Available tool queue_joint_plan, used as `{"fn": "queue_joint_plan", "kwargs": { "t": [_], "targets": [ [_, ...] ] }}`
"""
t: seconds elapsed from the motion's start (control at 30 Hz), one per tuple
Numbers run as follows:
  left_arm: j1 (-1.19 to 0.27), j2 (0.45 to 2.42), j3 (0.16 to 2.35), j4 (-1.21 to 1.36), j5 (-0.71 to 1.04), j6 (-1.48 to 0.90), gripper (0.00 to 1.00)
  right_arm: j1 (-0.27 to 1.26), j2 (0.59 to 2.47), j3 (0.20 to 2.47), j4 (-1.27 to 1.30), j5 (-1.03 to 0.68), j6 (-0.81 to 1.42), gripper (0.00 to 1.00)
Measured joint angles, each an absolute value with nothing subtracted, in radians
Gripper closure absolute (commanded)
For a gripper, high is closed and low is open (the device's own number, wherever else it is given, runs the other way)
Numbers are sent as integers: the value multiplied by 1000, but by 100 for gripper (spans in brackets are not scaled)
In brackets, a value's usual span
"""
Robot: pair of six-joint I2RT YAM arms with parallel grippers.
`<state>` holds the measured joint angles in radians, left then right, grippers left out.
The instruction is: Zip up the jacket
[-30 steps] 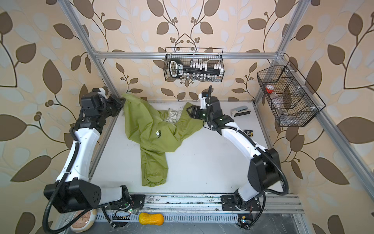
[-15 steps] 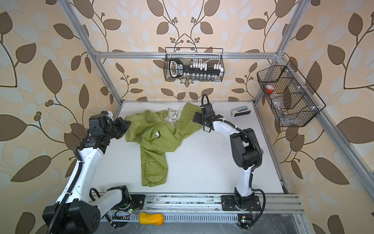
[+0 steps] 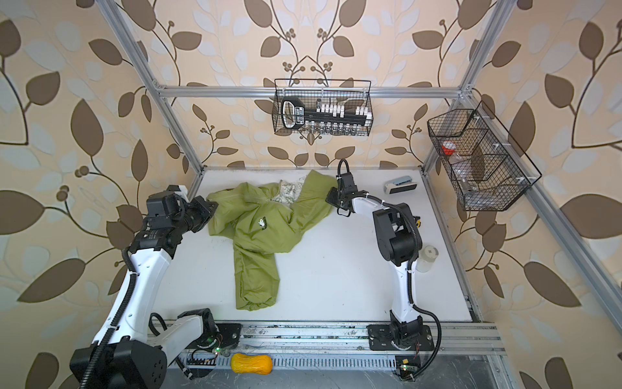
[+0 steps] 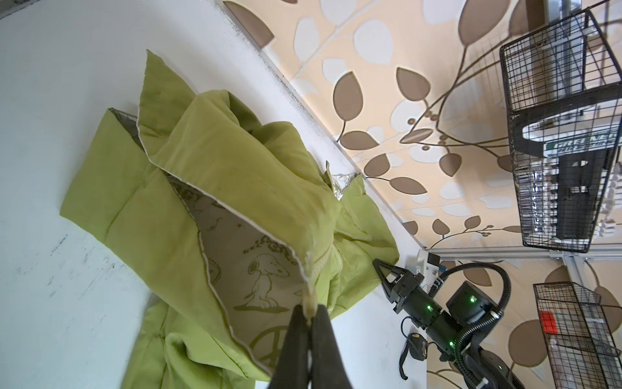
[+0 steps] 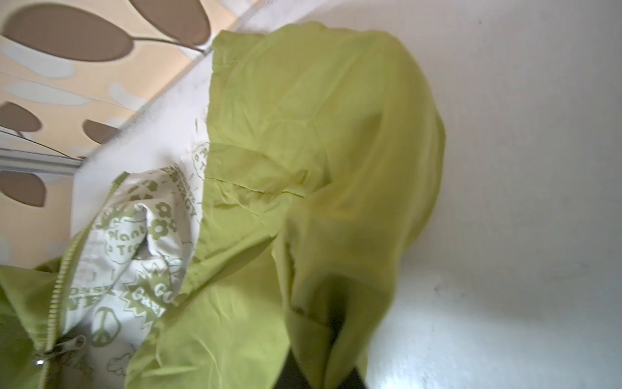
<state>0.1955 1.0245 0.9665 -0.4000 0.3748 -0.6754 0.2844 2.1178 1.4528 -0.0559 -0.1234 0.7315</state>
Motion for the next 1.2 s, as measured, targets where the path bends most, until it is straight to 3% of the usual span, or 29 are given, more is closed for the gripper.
{"fn": "queue_joint_plan", "kwargs": {
  "t": [0.2,0.47,0.63,0.8,1.0,1.2],
  "targets": [
    [197,1171,1032,-371,335,-658,100,197,1848,1255,-52,-188,720,100],
    [205,1550,1522,-314,319,-666,100,17,1647,1363,-79,-304,676,100],
    [203,1763,1946,-344,368,-680,100,-30,1610,1407,-103,-352,657,100],
    [220,1848,2160,-346,403,-699,100,-54,1570,1407,-113,-379,651,100],
    [297,1834,2104,-276,455,-786,100,-97,1510,1386,-81,-405,654,100],
    [341,1618,1561,-155,466,-861,100,-106,1333,1114,7,-408,660,100]
  ]
}}
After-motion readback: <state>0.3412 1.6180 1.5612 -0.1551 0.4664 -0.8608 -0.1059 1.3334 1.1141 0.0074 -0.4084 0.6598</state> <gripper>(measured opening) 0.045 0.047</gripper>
